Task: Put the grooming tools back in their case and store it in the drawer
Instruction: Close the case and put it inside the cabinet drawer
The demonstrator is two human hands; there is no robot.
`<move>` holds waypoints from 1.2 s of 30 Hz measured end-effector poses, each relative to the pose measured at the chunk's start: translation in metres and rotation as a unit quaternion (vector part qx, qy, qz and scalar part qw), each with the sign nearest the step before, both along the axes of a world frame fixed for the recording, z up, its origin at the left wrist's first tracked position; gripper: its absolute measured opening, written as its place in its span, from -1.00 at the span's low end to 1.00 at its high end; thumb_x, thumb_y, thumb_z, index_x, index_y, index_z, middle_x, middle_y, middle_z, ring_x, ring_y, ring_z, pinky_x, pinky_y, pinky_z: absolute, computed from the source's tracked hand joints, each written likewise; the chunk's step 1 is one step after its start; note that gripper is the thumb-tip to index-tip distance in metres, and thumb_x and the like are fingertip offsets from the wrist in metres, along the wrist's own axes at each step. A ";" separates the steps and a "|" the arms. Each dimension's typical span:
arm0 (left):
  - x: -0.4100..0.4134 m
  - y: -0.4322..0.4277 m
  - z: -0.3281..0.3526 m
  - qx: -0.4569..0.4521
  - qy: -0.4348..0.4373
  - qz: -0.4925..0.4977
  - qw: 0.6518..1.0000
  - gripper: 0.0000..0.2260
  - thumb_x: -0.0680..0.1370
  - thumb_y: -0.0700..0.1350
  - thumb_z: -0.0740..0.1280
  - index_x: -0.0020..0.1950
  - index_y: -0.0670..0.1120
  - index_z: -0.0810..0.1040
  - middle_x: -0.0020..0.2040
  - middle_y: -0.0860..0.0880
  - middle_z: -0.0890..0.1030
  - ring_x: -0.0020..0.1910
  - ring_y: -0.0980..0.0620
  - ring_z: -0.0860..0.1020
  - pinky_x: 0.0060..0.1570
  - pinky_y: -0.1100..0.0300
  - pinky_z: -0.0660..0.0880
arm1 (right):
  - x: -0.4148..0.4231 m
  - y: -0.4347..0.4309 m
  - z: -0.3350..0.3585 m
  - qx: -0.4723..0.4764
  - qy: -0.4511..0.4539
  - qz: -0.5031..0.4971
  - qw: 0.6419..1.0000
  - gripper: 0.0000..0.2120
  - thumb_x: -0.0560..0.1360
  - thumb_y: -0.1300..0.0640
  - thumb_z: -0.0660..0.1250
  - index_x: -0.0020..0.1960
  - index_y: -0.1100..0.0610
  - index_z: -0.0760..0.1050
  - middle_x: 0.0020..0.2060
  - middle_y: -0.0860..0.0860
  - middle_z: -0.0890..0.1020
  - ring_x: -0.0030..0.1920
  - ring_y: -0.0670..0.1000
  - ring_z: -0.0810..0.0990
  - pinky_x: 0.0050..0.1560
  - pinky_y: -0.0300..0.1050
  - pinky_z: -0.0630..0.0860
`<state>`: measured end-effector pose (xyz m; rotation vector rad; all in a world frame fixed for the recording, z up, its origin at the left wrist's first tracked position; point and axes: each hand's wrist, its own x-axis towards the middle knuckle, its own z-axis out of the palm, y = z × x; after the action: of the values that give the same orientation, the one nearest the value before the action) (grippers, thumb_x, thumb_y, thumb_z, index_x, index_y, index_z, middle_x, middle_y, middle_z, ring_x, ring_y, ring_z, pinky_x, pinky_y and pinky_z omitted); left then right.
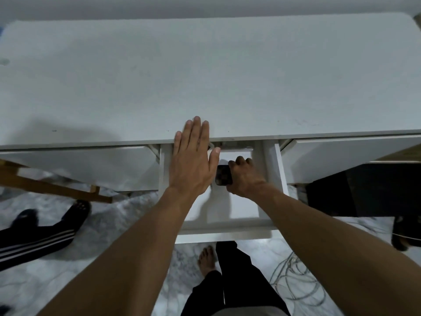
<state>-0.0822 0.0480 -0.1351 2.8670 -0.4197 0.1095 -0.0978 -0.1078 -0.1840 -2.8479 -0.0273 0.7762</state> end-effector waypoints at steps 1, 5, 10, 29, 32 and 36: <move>0.000 0.000 -0.001 -0.002 -0.003 0.001 1.000 -0.43 0.64 0.13 -0.06 0.59 -0.13 0.10 0.60 -0.11 0.08 0.58 -0.06 0.00 0.52 0.03 -0.15 | 0.003 0.000 -0.004 -0.001 0.004 -0.001 1.000 -0.44 0.38 0.01 0.39 0.31 0.16 0.35 0.17 0.15 0.43 0.19 0.19 0.39 0.14 0.09 0.51; 0.001 -0.002 -0.004 0.002 -0.010 0.008 1.000 -0.42 0.63 0.13 -0.02 0.58 -0.14 0.10 0.60 -0.12 0.08 0.58 -0.06 0.01 0.53 0.03 -0.14 | 0.013 0.000 -0.016 0.002 0.018 -0.003 1.000 -0.41 0.40 0.03 0.39 0.35 0.18 0.31 0.21 0.15 0.41 0.23 0.20 0.38 0.17 0.11 0.51; 0.001 -0.003 -0.007 -0.004 -0.014 0.012 1.000 -0.41 0.62 0.12 0.00 0.58 -0.14 0.10 0.60 -0.12 0.08 0.58 -0.06 0.01 0.54 0.00 -0.10 | 0.017 -0.001 -0.029 0.010 0.025 0.007 1.000 -0.43 0.42 0.07 0.38 0.34 0.21 0.30 0.23 0.17 0.41 0.22 0.21 0.38 0.18 0.12 0.49; -0.029 0.006 0.022 0.020 0.044 -0.028 0.998 -0.39 0.60 0.11 -0.09 0.59 -0.15 -0.03 0.61 -0.11 0.00 0.59 -0.05 -0.07 0.51 0.04 -0.22 | -0.029 -0.009 0.028 0.024 -0.102 -0.057 0.993 -0.51 0.51 0.00 0.27 0.35 0.23 0.33 0.27 0.19 0.48 0.32 0.23 0.37 0.30 0.12 0.41; -0.066 0.010 0.026 0.000 0.066 -0.041 0.997 -0.40 0.60 0.10 -0.09 0.59 -0.15 0.01 0.60 -0.11 0.04 0.59 -0.04 -0.02 0.50 0.06 -0.20 | -0.056 -0.007 0.050 0.029 -0.143 -0.065 0.987 -0.56 0.52 0.02 0.24 0.31 0.24 0.37 0.24 0.19 0.51 0.30 0.22 0.40 0.28 0.13 0.42; -0.115 0.015 0.023 0.005 0.090 -0.044 0.995 -0.40 0.59 0.11 -0.14 0.59 -0.14 0.01 0.60 -0.12 0.06 0.58 -0.03 -0.02 0.51 0.07 -0.19 | -0.089 -0.004 0.071 0.034 -0.162 -0.068 0.984 -0.60 0.54 0.03 0.24 0.29 0.23 0.39 0.26 0.18 0.51 0.31 0.19 0.39 0.29 0.10 0.43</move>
<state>-0.1975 0.0630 -0.1119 2.8316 -0.5102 -0.1668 -0.1870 -0.1119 -0.1126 -2.8414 0.0918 0.2740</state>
